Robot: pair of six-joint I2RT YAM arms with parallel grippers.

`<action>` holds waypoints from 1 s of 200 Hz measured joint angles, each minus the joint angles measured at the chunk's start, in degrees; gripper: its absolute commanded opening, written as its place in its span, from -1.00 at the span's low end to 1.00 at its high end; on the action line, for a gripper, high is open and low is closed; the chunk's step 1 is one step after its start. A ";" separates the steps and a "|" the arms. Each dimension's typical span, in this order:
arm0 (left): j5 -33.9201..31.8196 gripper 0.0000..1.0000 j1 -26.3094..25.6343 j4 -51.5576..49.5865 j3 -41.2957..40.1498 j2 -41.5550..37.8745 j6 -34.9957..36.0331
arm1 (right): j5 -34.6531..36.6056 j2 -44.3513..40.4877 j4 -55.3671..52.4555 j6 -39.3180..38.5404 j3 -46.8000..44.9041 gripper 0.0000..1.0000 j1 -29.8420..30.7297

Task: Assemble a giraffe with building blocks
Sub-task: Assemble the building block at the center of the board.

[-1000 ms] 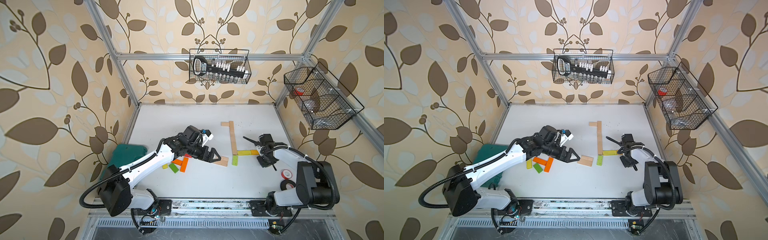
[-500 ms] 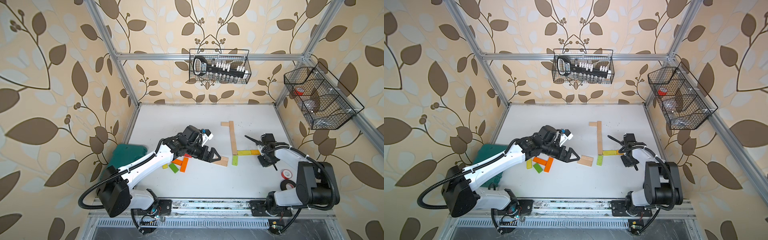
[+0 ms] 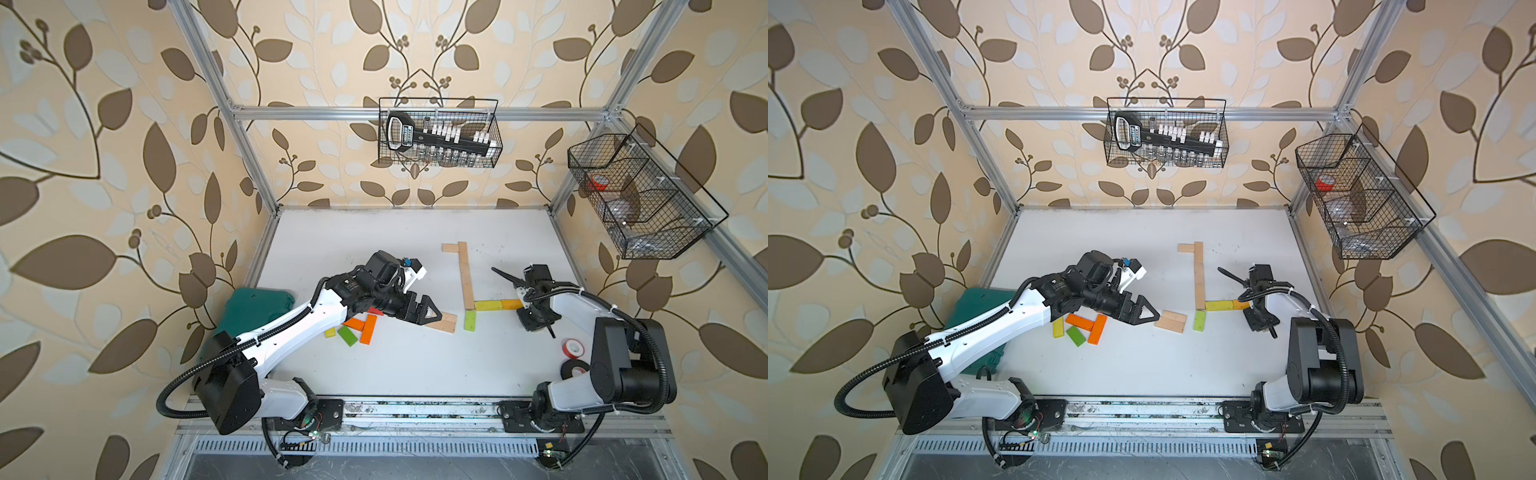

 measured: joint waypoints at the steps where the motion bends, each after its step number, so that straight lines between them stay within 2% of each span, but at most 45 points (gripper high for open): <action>1: 0.00 0.98 0.00 0.00 0.00 0.00 0.00 | 0.00 0.00 0.00 0.00 0.00 -0.74 0.00; 200: 0.00 0.98 0.00 0.02 0.00 -0.02 0.00 | -1.73 2.21 -0.66 0.02 2.54 -0.74 -0.20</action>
